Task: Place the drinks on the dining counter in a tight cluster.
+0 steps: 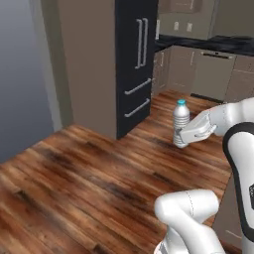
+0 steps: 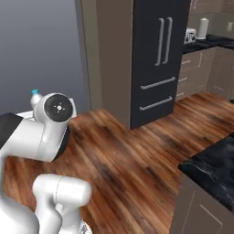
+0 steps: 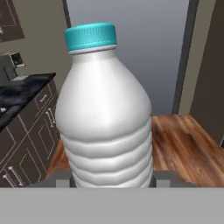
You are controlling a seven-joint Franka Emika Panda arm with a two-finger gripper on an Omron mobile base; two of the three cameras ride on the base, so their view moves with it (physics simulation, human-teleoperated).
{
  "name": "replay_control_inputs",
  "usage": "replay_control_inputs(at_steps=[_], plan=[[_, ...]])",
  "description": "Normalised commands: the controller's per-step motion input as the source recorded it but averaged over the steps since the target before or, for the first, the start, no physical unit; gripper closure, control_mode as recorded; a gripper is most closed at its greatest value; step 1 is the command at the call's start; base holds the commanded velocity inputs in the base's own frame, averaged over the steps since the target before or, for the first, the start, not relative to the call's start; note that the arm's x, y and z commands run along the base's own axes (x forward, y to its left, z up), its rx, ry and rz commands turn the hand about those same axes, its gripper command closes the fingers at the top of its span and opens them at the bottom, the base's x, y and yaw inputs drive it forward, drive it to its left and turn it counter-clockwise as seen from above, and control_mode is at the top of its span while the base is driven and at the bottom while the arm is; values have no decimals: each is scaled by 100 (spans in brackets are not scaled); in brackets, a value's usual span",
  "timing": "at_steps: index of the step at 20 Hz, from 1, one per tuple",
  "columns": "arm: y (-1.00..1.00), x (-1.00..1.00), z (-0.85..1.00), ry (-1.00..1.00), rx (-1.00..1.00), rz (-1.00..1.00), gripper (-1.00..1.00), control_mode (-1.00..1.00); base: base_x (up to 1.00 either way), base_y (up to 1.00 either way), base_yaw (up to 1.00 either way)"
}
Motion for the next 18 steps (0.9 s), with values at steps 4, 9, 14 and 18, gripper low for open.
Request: replay_control_inputs(at_steps=[4,9,14,18], plan=[[0,0,0,0,0,0,100,100,100,91,-58],[0,0,0,0,0,0,100,100,100,90,-59],[0,0,0,0,0,0,100,100,100,78,-67],[0,0,0,0,0,0,100,100,100,77,-63]])
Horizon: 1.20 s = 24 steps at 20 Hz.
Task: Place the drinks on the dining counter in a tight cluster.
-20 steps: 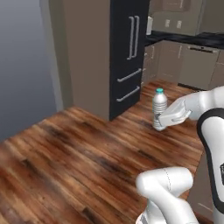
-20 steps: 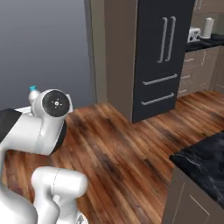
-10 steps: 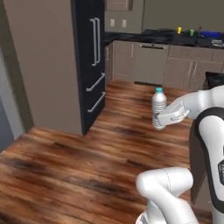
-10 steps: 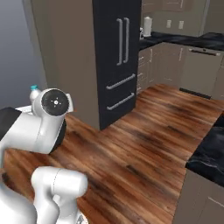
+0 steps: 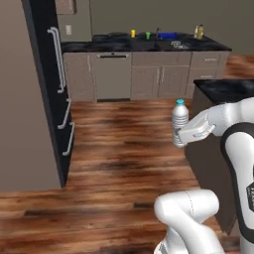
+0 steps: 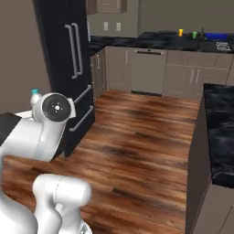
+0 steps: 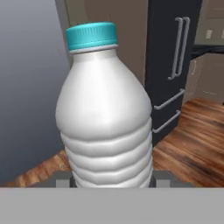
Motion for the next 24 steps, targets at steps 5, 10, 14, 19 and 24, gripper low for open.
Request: replay_control_inputs(at_steps=[5,10,14,19,24], plan=[[0,0,0,0,0,0,100,100,100,80,-60],[0,0,0,0,0,0,100,100,100,81,-57],[0,0,0,0,0,0,100,100,100,79,-56],[0,0,0,0,0,0,100,100,100,60,-52],[0,0,0,0,0,0,100,100,100,32,-44]])
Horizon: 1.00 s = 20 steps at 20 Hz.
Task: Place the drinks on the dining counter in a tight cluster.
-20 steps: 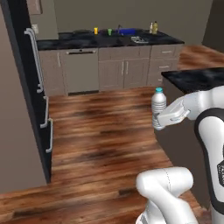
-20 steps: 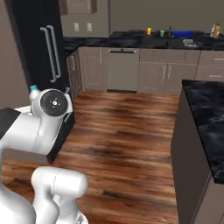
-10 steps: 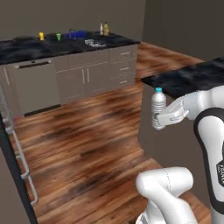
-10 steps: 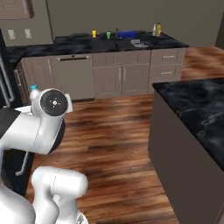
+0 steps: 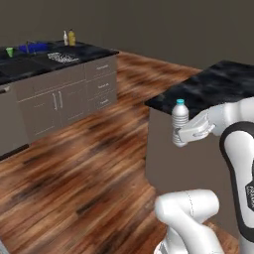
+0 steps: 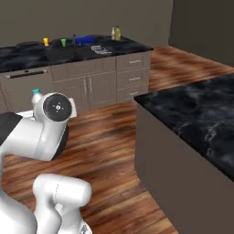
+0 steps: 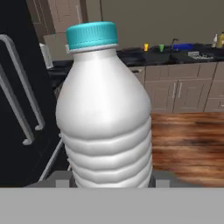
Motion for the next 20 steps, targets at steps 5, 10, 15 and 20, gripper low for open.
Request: replay_control_inputs(at_steps=[5,10,15,20], plan=[[0,0,0,0,0,0,100,100,100,54,-45],[0,0,0,0,0,0,100,100,100,87,-47],[0,0,0,0,0,0,100,100,100,98,-53],[0,0,0,0,0,0,100,100,100,100,-40]])
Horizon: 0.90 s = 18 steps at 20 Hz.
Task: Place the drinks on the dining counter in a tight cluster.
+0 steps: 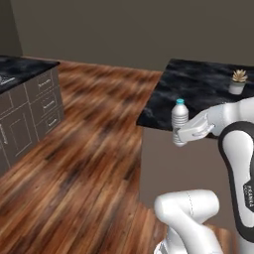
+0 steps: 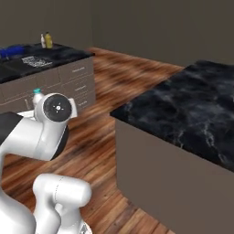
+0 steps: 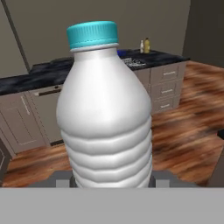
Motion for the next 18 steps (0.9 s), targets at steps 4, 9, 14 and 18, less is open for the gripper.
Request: replay_control_inputs(at_steps=[4,9,14,18], plan=[[0,0,0,0,0,0,100,100,90,95,-28],[0,0,0,0,0,0,100,100,60,-12,17],[0,0,0,0,0,0,100,100,75,-51,45],[0,0,0,0,0,0,100,100,100,-25,27]])
